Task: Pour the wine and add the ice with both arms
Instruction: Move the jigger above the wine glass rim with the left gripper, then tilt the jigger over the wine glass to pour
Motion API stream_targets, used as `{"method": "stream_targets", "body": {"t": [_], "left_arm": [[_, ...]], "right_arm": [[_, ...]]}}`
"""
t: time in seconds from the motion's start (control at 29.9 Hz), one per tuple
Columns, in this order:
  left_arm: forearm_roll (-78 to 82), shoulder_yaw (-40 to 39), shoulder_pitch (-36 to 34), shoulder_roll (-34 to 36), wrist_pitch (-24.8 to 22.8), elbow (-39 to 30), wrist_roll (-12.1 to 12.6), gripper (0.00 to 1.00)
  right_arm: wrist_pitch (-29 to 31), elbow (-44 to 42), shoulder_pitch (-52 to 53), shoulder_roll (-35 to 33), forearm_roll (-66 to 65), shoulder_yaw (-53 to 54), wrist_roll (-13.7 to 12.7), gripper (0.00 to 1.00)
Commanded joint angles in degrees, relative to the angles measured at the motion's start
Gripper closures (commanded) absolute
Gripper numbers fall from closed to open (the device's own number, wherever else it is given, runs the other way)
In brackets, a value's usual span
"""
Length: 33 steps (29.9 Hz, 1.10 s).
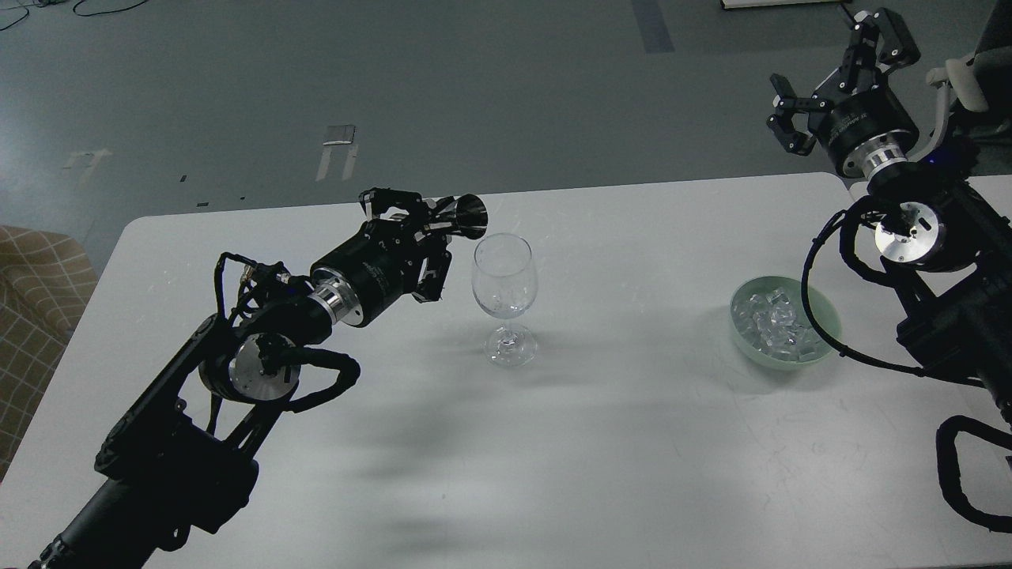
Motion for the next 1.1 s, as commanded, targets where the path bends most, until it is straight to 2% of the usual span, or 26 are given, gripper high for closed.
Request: {"method": "stream_targets", "body": {"t": [0.0, 0.5, 1.07], "left_arm": [[0.86, -0.15, -0.45, -0.24, 0.05, -0.06, 0.62, 0.92], [3.23, -0.06, -1.59, 0.38, 0.75, -1.82, 1.85, 0.92], [9.12, -0.15, -1.77, 0.64, -0.04, -3.05, 1.76, 0.92]], "right_arm": [[0.00, 0.00, 0.02, 0.00, 0.02, 0.08, 0.00, 0.00], [0.00, 0.00, -0.07, 0.00, -0.07, 0.17, 0.00, 0.00], [0.00, 0.00, -0.07, 0.00, 0.02, 0.26, 0.00, 0.00]]}}
